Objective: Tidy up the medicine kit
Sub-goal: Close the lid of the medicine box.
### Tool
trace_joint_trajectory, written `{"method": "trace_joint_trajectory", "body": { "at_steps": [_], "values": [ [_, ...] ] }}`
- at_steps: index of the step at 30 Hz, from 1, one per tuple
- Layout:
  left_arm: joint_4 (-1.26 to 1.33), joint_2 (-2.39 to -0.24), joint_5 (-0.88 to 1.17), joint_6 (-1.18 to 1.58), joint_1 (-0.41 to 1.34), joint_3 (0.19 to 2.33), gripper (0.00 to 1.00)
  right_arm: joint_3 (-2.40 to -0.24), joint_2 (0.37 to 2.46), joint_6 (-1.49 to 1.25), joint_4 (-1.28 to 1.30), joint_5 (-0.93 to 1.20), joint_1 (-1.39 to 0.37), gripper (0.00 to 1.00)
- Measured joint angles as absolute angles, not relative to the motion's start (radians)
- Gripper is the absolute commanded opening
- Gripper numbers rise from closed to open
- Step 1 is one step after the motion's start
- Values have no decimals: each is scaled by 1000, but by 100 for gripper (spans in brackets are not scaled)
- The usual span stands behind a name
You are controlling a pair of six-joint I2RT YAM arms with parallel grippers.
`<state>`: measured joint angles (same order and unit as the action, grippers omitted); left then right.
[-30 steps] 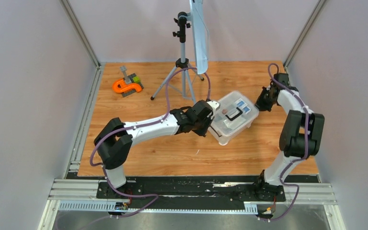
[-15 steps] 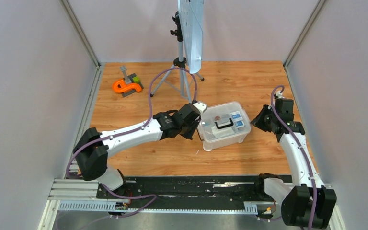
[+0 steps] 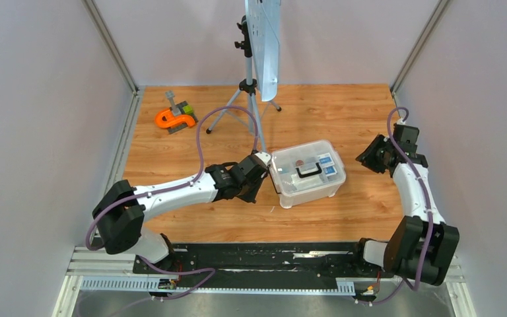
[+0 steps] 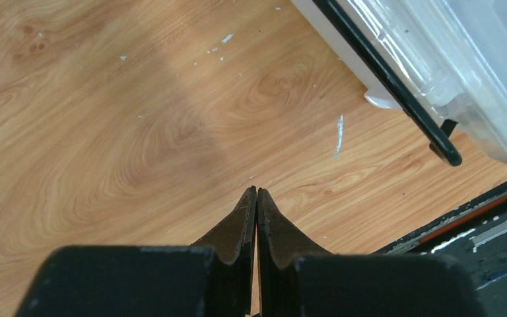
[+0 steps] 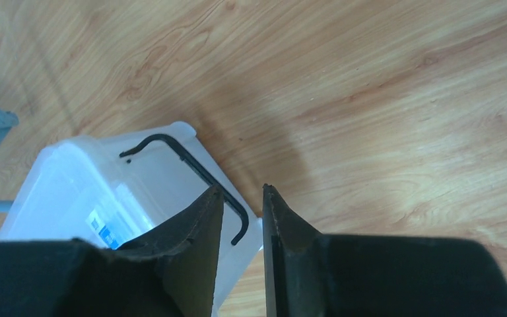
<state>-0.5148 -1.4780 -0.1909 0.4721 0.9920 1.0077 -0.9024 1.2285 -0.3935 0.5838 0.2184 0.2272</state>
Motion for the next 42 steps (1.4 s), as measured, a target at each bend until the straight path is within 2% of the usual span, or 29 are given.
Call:
{"method": "trace_joint_trajectory", "body": {
  "at_steps": [7,17,23,30,39,42],
  "values": [
    [-441,-1539,-173,535,960,1018,7,-886,1348,-400,517,370,320,40],
    [-398,-1624,-162,540,916,1100,7,-814,1496,-402,453,564,319,40],
    [-396,-1635,-159,534,916,1135,7,-812,1581,-416,384,680,319,30],
    [-396,-1645,-158,522,915,1140,7,-768,1589,-451,307,785,339,1],
    [-399,-1655,-155,499,913,1171,7,-708,1536,-470,284,826,368,0],
    [-408,-1655,-155,492,913,1171,7,-659,1446,-470,303,789,368,5]
  ]
}}
